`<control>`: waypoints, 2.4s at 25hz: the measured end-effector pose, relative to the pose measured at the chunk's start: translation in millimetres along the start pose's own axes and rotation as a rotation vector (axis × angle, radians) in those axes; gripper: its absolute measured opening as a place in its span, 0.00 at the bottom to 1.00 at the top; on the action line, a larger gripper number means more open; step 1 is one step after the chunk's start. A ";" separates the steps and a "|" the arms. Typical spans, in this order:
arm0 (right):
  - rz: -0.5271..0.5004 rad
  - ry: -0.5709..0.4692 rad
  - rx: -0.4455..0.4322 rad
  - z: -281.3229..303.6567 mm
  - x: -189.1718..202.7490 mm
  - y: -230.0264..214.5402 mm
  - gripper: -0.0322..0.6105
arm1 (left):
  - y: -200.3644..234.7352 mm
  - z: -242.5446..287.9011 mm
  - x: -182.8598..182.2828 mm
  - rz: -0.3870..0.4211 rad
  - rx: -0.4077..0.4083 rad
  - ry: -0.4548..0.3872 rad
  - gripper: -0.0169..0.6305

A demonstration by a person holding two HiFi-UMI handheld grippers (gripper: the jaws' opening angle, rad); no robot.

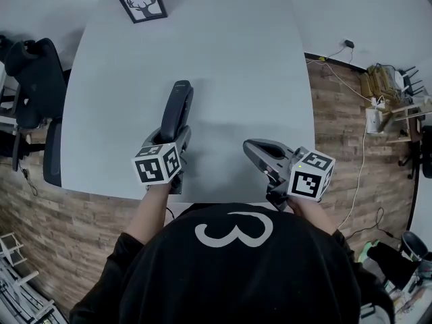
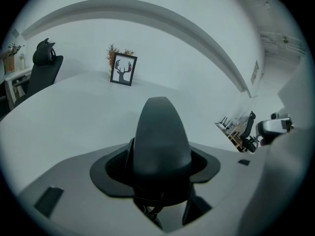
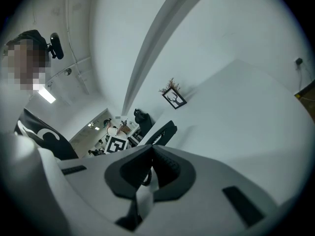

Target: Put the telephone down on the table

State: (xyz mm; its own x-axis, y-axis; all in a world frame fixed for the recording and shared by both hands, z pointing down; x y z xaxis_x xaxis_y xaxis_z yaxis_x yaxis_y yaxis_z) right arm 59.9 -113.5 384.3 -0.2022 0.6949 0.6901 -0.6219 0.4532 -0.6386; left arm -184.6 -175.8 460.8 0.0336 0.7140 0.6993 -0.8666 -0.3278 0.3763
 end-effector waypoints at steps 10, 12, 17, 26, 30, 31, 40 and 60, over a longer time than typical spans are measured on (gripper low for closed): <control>0.027 0.018 0.018 1.6 0.9 -10.9 0.06 | 9.0 20.2 6.8 -0.001 -0.036 0.021 0.47; 0.027 0.020 0.017 1.7 1.5 -11.8 0.06 | 10.5 23.6 9.0 0.000 -0.045 0.029 0.47; 0.034 0.028 0.022 1.5 4.6 -15.8 0.06 | 13.0 29.5 12.8 0.012 -0.064 0.044 0.47; 0.053 0.019 0.026 0.5 7.2 -20.9 0.06 | 13.4 33.8 21.3 0.113 -0.133 0.069 0.47; 0.059 0.019 0.019 1.8 9.8 -20.6 0.06 | 14.2 34.4 25.2 0.141 -0.158 0.084 0.47; 0.061 0.019 0.017 2.0 10.3 -20.4 0.06 | 14.5 34.8 26.1 0.151 -0.166 0.091 0.47; 0.067 0.008 0.013 -7.2 10.8 -21.5 0.06 | 11.2 39.6 27.8 0.190 -0.189 0.108 0.47; 0.071 -0.005 0.017 -34.4 32.0 -14.6 0.06 | 6.5 31.3 26.5 0.202 -0.143 0.072 0.68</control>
State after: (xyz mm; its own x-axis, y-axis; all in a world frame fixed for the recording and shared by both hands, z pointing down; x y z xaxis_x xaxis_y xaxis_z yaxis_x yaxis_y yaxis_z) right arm 88.5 -78.7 404.0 -0.2500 0.7218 0.6453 -0.6188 0.3935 -0.6799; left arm -173.8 -178.3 500.7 -0.1784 0.6866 0.7048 -0.9138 -0.3812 0.1401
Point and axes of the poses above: the fingertips, and each gripper's own axes: z forward along the fingers, y to its left, x out of its underside, the point moved 6 cm from there along -z, backward along the fingers, and after that the axes turned 7 degrees about x, right-handed, at the moved point
